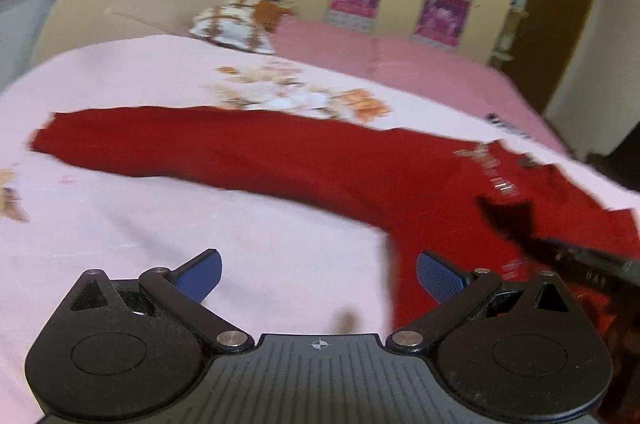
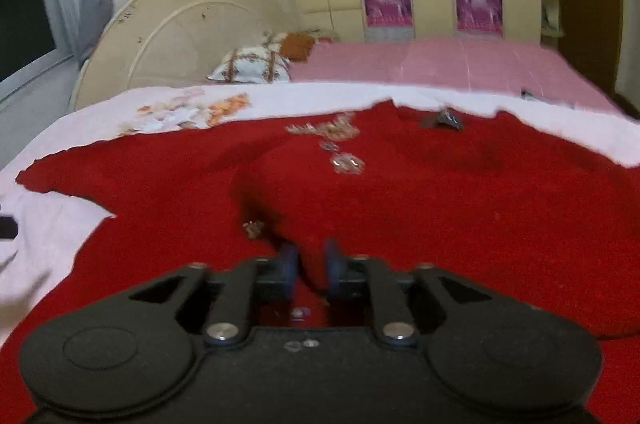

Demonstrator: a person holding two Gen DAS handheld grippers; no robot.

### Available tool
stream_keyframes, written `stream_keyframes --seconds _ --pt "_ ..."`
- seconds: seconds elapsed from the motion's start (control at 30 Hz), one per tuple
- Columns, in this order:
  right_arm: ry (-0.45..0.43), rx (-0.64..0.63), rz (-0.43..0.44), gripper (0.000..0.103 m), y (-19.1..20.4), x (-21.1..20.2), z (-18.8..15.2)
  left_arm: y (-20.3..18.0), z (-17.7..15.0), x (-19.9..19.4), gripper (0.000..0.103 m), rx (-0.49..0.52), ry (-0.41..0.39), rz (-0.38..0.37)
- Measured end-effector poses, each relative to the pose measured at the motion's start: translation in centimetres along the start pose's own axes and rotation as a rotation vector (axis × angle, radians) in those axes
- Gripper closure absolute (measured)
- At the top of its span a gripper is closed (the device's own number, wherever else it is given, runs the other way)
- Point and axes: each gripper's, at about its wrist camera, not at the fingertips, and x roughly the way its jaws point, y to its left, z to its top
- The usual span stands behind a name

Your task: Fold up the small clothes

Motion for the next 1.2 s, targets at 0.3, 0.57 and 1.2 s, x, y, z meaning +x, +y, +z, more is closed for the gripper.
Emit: stream_keyframes --seconds 0.3,0.57,1.2 --pt "-0.083 0.25 -0.077 0.073 -9.5 -9.0 -3.6 -9.7 1.1 9.2 0.049 -0.068 0.138 -0.306" --pt "-0.129 0.462 -0.155 0.072 -15.6 -12.2 -6.7 -12.5 2.3 13.6 0.099 -0.139 0.142 -0.319" --pt "-0.216 1.191 0.023 0.098 -26.9 -7.9 -10.4 -6.2 3.2 12.7 0.099 -0.111 0.093 -0.267"
